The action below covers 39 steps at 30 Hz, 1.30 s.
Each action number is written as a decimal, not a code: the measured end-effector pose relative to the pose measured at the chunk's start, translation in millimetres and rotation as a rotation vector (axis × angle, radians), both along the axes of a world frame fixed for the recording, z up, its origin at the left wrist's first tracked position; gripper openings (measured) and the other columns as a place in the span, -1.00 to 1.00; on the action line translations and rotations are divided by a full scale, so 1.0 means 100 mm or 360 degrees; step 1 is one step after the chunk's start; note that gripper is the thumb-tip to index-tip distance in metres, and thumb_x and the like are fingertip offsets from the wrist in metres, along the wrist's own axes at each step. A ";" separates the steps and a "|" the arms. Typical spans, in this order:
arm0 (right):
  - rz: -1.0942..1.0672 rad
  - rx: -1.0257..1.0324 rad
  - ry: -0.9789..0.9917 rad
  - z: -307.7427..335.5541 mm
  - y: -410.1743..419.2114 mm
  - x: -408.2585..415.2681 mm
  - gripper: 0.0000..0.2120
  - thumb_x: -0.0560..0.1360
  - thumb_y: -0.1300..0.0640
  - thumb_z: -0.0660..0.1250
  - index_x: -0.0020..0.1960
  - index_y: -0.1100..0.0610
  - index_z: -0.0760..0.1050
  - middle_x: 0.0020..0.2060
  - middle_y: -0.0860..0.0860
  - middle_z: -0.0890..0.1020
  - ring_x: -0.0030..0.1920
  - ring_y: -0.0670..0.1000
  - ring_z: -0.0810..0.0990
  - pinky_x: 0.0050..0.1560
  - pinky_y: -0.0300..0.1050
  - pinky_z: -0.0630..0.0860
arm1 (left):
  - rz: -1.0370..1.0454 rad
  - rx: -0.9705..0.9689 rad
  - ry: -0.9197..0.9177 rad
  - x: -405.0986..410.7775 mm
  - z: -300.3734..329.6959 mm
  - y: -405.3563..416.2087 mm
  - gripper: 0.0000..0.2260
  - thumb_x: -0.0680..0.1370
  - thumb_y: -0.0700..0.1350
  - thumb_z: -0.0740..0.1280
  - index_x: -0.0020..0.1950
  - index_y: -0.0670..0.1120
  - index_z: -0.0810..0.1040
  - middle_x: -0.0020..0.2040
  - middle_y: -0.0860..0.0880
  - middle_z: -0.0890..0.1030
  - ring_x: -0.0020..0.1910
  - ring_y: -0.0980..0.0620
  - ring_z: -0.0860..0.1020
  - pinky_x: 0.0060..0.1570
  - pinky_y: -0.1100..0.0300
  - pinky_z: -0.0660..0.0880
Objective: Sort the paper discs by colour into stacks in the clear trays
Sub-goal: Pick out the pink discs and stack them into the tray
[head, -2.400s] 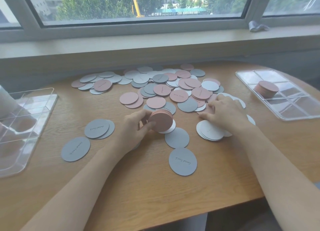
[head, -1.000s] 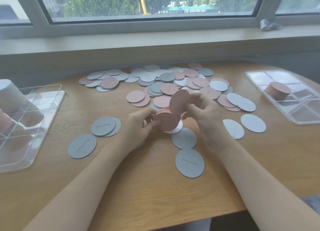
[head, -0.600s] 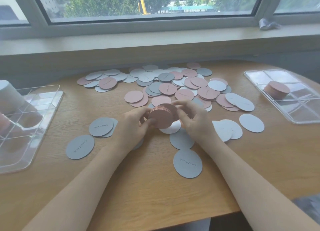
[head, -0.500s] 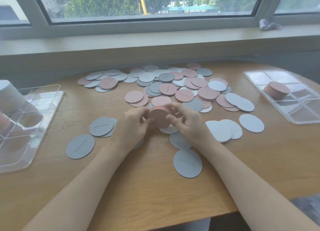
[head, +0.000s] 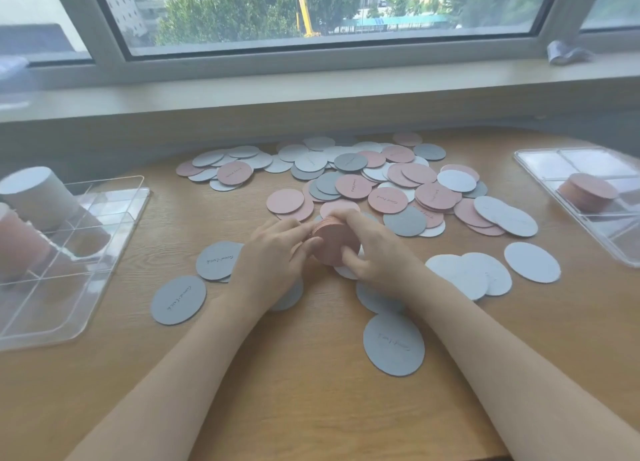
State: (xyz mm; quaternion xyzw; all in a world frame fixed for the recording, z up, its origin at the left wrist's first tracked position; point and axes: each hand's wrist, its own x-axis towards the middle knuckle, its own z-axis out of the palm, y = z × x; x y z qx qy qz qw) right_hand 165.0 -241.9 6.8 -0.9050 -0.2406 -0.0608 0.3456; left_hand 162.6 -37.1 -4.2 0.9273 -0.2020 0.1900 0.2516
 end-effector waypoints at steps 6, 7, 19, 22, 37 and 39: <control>-0.0002 0.0201 -0.0037 -0.07 -0.08 0.01 -0.60 0.40 0.21 0.31 0.23 0.01 0.45 -0.03 -0.16 0.58 -0.07 -0.01 0.55 -0.02 0.01 0.49 | 0.0206 -0.0257 0.0158 0.27 0.09 0.07 -0.72 0.67 0.09 0.19 0.23 0.04 0.62 0.14 0.13 0.55 0.12 0.06 0.51 0.03 0.10 0.44; 0.0001 0.0206 -0.0029 -0.07 -0.09 0.02 -0.60 0.39 0.22 0.30 0.22 0.01 0.46 -0.03 -0.16 0.58 -0.07 -0.02 0.54 -0.02 0.00 0.49 | 0.0267 -0.0231 0.0164 0.35 0.09 0.09 -0.75 0.66 0.05 0.24 0.26 0.03 0.59 0.19 0.11 0.53 0.16 0.04 0.50 0.07 0.10 0.44; 0.0039 0.0283 -0.0022 -0.05 -0.12 0.01 -0.60 0.39 0.19 0.30 0.21 -0.04 0.45 -0.10 -0.28 0.54 -0.07 -0.04 0.55 -0.03 0.03 0.52 | 0.0373 0.0440 0.0429 0.81 0.17 0.23 -0.66 0.64 0.15 0.23 0.34 0.02 0.49 0.25 -0.01 0.56 0.20 -0.08 0.51 -0.01 0.09 0.36; 0.0014 0.0281 -0.0028 -0.06 -0.13 0.01 -0.59 0.39 0.17 0.30 0.22 -0.08 0.44 -0.08 -0.27 0.55 -0.06 -0.04 0.55 -0.02 0.05 0.53 | 0.0382 0.0250 0.0352 0.77 0.17 0.28 -0.70 0.68 0.09 0.14 0.27 0.01 0.55 0.12 0.00 0.64 0.14 -0.06 0.56 -0.06 0.12 0.36; 0.0034 0.0293 -0.0190 -0.03 -0.12 0.00 -0.45 0.37 0.38 0.35 0.33 0.07 0.47 0.11 -0.19 0.46 0.06 -0.37 0.39 0.02 -0.53 0.26 | -0.0050 -0.0584 0.0427 0.05 0.26 0.04 -0.77 0.66 -0.18 0.26 -0.10 0.12 0.50 -0.29 0.16 0.62 -0.29 0.14 0.59 -0.18 0.35 0.43; 0.0009 0.0297 -0.0172 -0.04 -0.13 0.00 -0.45 0.39 0.36 0.37 0.34 0.06 0.45 0.06 -0.23 0.47 0.02 -0.38 0.41 0.01 -0.52 0.28 | -0.0155 -0.0695 0.0483 0.03 0.21 0.03 -0.87 0.65 -0.22 0.28 0.00 -0.02 0.57 -0.22 0.03 0.65 -0.26 0.07 0.61 -0.13 0.27 0.49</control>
